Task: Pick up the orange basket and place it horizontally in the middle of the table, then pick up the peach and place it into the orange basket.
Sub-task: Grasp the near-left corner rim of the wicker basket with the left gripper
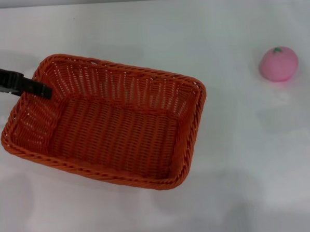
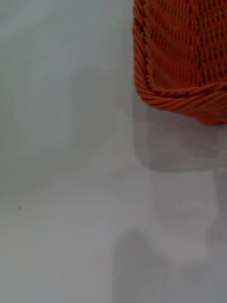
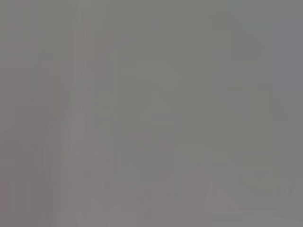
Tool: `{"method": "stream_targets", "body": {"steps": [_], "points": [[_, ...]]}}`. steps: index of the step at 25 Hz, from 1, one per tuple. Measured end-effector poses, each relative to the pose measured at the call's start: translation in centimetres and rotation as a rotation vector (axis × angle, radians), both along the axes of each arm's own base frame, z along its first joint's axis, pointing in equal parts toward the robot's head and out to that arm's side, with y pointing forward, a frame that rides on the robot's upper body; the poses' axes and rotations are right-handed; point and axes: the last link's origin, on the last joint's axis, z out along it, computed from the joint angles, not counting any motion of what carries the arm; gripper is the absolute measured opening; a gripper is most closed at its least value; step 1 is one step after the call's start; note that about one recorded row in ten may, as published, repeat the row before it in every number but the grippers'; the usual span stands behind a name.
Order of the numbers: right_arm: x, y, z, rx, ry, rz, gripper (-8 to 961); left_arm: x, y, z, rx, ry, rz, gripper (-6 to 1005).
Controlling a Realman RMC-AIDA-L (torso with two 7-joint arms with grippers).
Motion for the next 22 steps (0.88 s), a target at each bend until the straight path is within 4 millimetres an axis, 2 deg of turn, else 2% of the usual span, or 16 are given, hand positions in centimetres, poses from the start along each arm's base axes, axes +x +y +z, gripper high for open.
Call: {"method": "stream_targets", "body": {"steps": [15, 18, 22], "points": [[0.0, 0.0, -0.1, -0.001, 0.003, 0.001, 780, 0.7, 0.5, -2.3, -0.059, 0.079, -0.018, 856], [0.0, -0.1, -0.1, -0.001, 0.003, -0.001, 780, 0.9, 0.4, -2.6, -0.065, 0.086, -0.023, 785], [0.0, -0.1, -0.1, -0.001, 0.001, -0.002, 780, 0.9, 0.3, -3.2, -0.08, 0.108, -0.026, 621]]}}
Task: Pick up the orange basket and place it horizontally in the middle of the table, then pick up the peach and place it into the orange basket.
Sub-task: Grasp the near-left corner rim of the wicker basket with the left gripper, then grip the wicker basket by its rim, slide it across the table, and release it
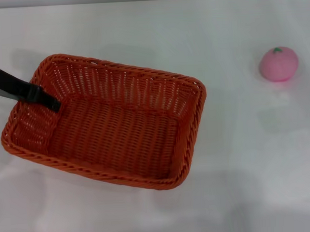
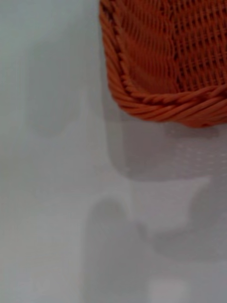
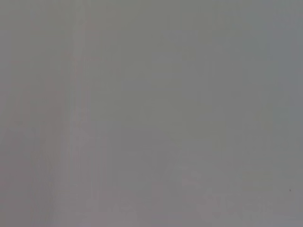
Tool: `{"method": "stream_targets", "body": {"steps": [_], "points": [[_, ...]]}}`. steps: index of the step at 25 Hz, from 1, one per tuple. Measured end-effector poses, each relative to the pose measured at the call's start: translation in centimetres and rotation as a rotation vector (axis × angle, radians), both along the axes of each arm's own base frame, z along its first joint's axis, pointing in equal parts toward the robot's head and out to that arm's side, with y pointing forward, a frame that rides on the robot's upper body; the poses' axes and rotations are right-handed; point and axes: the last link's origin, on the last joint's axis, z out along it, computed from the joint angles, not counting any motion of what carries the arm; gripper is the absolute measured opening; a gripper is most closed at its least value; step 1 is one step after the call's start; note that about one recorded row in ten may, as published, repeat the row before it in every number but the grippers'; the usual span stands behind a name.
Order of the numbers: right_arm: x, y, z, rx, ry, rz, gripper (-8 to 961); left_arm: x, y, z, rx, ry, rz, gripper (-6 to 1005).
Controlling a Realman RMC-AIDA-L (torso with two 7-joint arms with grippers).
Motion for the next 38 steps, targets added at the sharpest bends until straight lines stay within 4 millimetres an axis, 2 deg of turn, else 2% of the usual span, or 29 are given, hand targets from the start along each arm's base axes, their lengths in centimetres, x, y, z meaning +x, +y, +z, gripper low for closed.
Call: {"method": "stream_targets", "body": {"steps": [7, 18, 23, 30, 38], "points": [[0.0, 0.0, 0.0, 0.0, -0.002, -0.001, 780, 0.3, -0.3, -0.8, -0.022, 0.008, -0.003, 335], [0.1, -0.2, 0.0, -0.001, 0.001, -0.005, 780, 1.6, -0.6, 0.2, 0.039, -0.046, 0.063, 128], [0.2, -0.2, -0.1, -0.002, 0.006, -0.006, 780, 2.6, -0.7, 0.0, 0.054, -0.138, 0.115, 115], [0.2, -0.3, -0.2, -0.002, 0.008, -0.005, 780, 2.4, -0.6, 0.7, 0.131, -0.274, 0.266, 112], [0.2, -0.4, -0.3, -0.005, 0.003, -0.006, 779, 2.1, -0.9, -0.6, 0.118, -0.334, 0.431, 111]]}}
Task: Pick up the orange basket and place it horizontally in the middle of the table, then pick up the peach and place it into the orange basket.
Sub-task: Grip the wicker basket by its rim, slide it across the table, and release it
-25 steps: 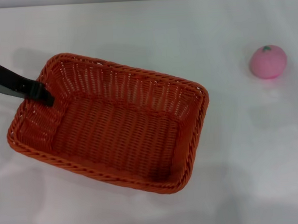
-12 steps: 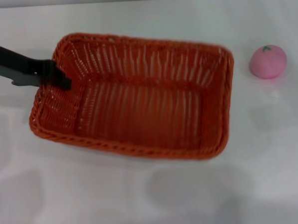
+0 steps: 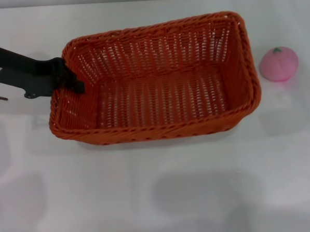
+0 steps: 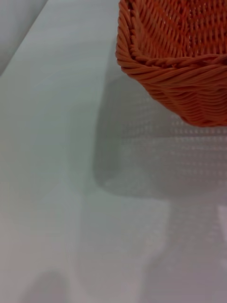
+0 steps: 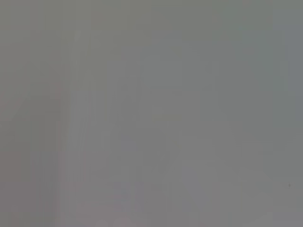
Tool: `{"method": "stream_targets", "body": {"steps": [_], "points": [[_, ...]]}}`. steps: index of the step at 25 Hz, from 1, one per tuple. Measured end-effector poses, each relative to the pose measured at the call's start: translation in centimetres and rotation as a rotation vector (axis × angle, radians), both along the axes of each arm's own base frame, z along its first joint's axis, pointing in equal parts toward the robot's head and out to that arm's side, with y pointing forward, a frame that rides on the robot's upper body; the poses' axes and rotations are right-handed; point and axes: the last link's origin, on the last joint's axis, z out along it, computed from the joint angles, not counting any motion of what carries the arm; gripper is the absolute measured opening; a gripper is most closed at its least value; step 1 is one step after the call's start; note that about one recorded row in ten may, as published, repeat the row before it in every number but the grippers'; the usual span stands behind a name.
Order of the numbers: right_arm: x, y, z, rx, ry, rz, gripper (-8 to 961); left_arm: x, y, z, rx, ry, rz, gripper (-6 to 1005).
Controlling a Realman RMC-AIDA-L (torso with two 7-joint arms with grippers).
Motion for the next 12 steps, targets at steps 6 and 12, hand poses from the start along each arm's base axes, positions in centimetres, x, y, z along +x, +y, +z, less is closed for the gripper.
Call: {"method": "stream_targets", "body": {"steps": [6, 12], "points": [[0.1, -0.2, 0.0, -0.003, -0.003, -0.003, 779, 0.3, 0.3, -1.0, -0.027, 0.006, 0.047, 112], [0.4, -0.6, 0.0, -0.002, -0.003, -0.012, 779, 1.0, 1.3, -1.5, -0.042, 0.088, 0.023, 112]]}}
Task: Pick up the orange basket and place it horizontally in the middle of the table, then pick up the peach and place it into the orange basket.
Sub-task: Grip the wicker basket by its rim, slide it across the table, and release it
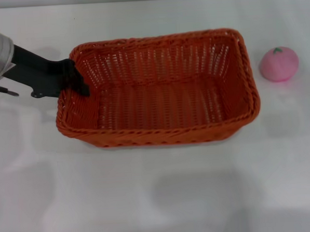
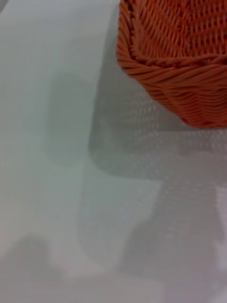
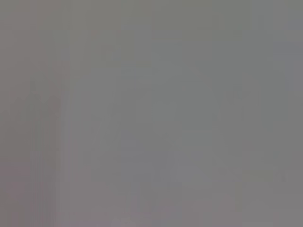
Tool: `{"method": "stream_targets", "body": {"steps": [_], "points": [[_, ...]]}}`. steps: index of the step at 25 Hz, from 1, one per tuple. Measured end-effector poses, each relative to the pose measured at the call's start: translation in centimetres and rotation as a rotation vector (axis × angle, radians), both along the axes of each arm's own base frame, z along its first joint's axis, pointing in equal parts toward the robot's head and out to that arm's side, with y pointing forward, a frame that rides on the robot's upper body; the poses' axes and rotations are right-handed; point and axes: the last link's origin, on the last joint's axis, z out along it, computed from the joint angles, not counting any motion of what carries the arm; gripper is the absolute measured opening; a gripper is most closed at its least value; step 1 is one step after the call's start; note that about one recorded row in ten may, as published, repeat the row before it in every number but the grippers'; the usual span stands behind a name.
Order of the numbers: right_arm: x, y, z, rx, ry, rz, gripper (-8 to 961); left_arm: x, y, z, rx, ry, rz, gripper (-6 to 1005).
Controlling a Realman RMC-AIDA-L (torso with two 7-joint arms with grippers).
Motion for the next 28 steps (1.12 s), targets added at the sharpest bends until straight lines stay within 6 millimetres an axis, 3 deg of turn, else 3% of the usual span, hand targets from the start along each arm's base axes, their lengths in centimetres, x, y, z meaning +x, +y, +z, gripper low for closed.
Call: {"method": "stream_targets", "body": {"steps": [17, 28], "points": [[0.4, -0.7, 0.0, 0.0, 0.002, -0.014, 779, 1.6, 0.9, -1.8, -0.054, 0.086, -0.051, 113], [0.3, -0.6, -0.1, -0.004, 0.003, -0.007, 780, 1.1, 0.7, -1.9, -0.033, 0.038, -0.029, 239]]}}
